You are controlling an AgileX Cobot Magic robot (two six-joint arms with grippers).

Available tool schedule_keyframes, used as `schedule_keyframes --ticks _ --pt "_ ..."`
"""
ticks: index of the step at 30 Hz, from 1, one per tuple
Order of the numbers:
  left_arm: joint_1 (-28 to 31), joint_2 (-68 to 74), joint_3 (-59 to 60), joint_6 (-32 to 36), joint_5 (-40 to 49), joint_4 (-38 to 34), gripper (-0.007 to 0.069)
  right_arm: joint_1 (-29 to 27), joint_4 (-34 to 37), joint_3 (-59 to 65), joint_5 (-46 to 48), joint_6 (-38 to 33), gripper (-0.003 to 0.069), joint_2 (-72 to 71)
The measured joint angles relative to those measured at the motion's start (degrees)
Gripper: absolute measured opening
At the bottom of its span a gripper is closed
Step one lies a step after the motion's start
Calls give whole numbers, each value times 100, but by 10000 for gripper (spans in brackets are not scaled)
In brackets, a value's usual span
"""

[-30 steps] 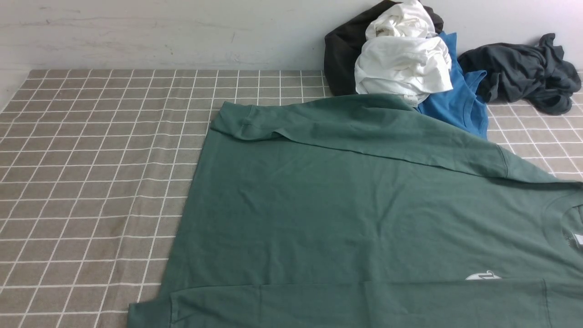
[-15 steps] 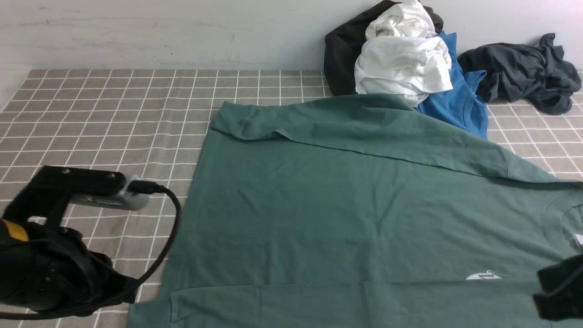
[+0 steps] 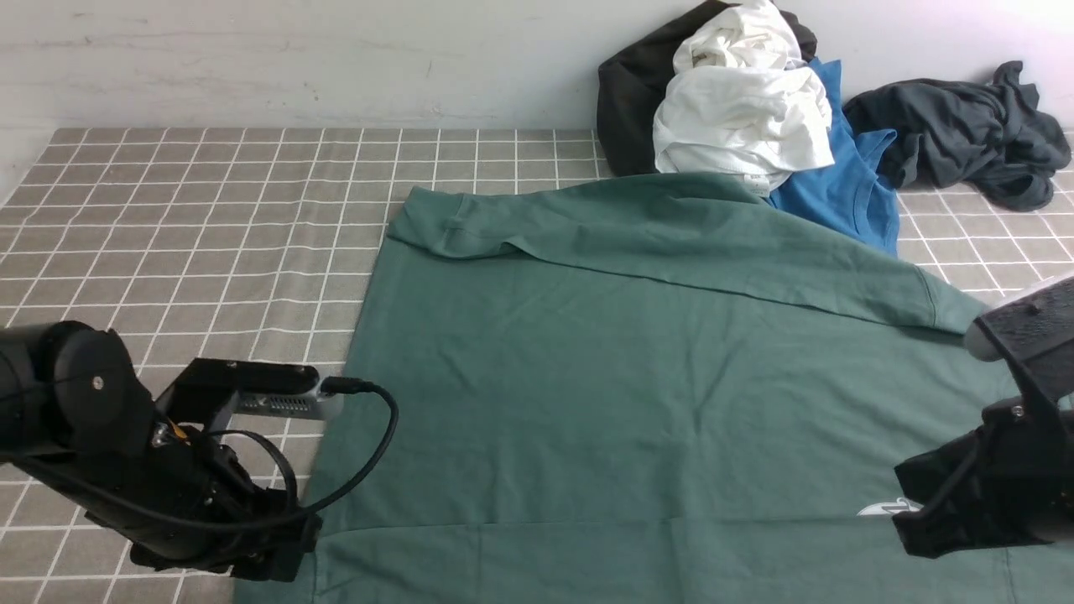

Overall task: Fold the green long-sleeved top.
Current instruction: Use the left arm to clamp the cuff closest to it

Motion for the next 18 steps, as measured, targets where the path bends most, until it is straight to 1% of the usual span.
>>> schedule_keyframes --ticks 5,8,10,11,12,13,14,15,16,18 --pt "0 420 -52 -538 -167 129 412 0 0 0 -5 0 -14 0" --pt "0 474 -90 -573 -119 154 386 0 0 0 -25 0 -14 0" --pt "-5 482 -109 -562 -110 174 291 0 0 0 -45 0 -14 0" --pt "-20 482 -112 -527 -122 143 260 0 0 0 -45 0 -14 0" --pt "-35 456 -112 -464 -135 99 204 0 0 0 -45 0 -14 0" --pt "-51 417 -112 -392 -134 57 131 0 0 0 -58 0 -14 0" --pt "-57 354 -121 -340 -128 42 80 0 0 0 -64 0 -14 0" --pt "-57 258 -147 -281 -113 42 53 0 0 0 -75 0 -14 0" --pt "-57 86 -218 -218 -47 42 44 0 0 0 -82 0 -14 0" --pt "-57 -54 -299 -166 -2 42 44 0 0 0 -82 0 -14 0"
